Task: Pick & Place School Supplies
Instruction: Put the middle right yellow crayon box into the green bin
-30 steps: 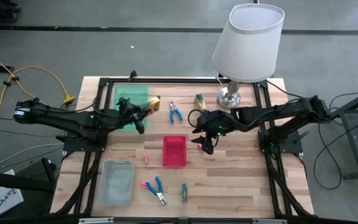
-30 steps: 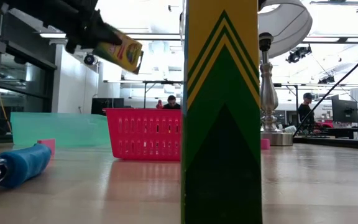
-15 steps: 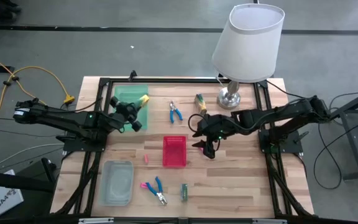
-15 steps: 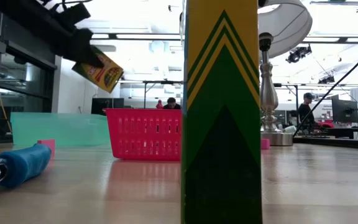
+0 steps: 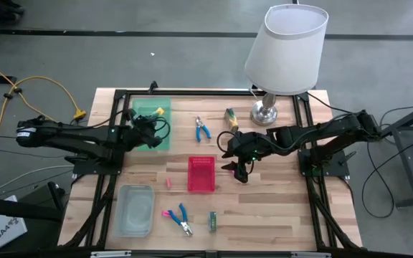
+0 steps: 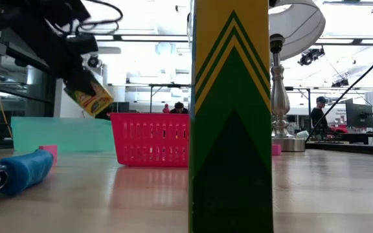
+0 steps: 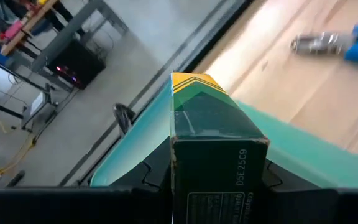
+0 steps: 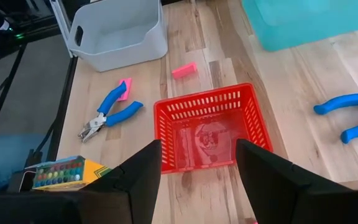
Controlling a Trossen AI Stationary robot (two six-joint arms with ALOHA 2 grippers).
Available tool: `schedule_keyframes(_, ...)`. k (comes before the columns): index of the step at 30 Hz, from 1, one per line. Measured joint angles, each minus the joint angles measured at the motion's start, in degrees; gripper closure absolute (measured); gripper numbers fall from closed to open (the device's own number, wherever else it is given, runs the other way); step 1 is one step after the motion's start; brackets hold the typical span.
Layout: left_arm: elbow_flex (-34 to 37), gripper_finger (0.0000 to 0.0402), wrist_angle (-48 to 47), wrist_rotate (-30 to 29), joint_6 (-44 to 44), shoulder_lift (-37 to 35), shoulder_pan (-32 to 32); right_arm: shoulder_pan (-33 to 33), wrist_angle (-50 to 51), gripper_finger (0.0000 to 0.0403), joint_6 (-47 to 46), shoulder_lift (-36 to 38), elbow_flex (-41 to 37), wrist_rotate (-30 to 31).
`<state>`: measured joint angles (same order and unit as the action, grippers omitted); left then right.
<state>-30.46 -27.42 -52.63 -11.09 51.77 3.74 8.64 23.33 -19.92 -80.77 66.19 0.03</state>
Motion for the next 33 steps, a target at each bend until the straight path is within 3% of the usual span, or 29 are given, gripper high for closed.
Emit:
schedule_keyframes(9,-0.02,0.0298,0.02,5.60,8.83,7.73,6.76,0.00,0.00,0.0205,-1.27,0.00,0.00,0.00)
schedule_keyframes(17,-0.02,0.0298,1.54,4.89,16.48,13.10,10.58,0.00,-0.02,0.0205,-1.27,0.00,0.00,0.00)
schedule_keyframes(29,-0.02,0.0298,5.64,4.92,26.67,14.06,16.03,0.00,-0.02,0.0205,-1.27,0.00,0.00,-0.14)
schedule_keyframes(33,-0.02,0.0298,5.64,7.66,28.41,14.06,18.92,0.00,-0.11,0.0205,-1.27,0.00,0.00,-0.20)
